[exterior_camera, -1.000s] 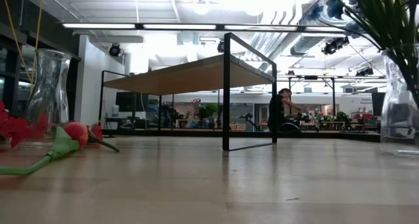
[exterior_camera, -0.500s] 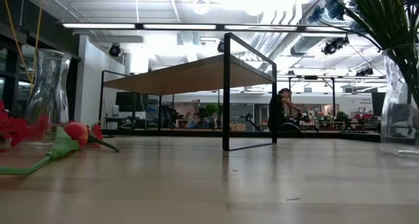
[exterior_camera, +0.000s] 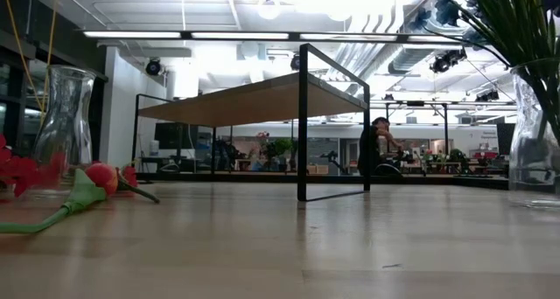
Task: Pick and place flowers into a vace then onto a shelf
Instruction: Put the dark red tulip into the right transparent vase
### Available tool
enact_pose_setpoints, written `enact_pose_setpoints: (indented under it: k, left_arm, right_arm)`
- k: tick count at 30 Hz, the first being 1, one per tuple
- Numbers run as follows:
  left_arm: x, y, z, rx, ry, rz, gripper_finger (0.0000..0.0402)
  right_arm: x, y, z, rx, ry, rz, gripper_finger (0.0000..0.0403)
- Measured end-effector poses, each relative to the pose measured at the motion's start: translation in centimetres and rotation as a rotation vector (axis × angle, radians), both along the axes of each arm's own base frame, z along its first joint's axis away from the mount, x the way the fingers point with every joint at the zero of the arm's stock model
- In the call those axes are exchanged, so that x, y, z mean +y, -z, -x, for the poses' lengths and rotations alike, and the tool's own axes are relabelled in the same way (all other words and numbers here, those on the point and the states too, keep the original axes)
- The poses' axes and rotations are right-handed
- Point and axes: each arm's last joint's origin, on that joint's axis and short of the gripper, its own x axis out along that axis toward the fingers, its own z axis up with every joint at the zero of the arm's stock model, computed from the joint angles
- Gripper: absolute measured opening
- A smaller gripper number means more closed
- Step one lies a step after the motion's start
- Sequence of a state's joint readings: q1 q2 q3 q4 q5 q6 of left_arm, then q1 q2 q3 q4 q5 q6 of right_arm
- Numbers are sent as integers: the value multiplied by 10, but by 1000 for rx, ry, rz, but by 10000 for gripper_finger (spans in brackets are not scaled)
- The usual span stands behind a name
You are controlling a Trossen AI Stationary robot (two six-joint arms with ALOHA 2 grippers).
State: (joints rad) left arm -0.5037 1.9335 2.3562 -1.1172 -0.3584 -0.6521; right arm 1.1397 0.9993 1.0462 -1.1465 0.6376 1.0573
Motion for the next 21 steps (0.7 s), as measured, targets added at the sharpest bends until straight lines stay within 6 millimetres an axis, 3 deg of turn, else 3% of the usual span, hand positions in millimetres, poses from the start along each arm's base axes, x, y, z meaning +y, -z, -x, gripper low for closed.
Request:
enact_pose_setpoints:
  k: [21]
  left_arm:
    - [1, 0, 0, -6, -16, -11, 218]
  right_arm:
    - [-9, -5, 5, 0, -16, -31, 83]
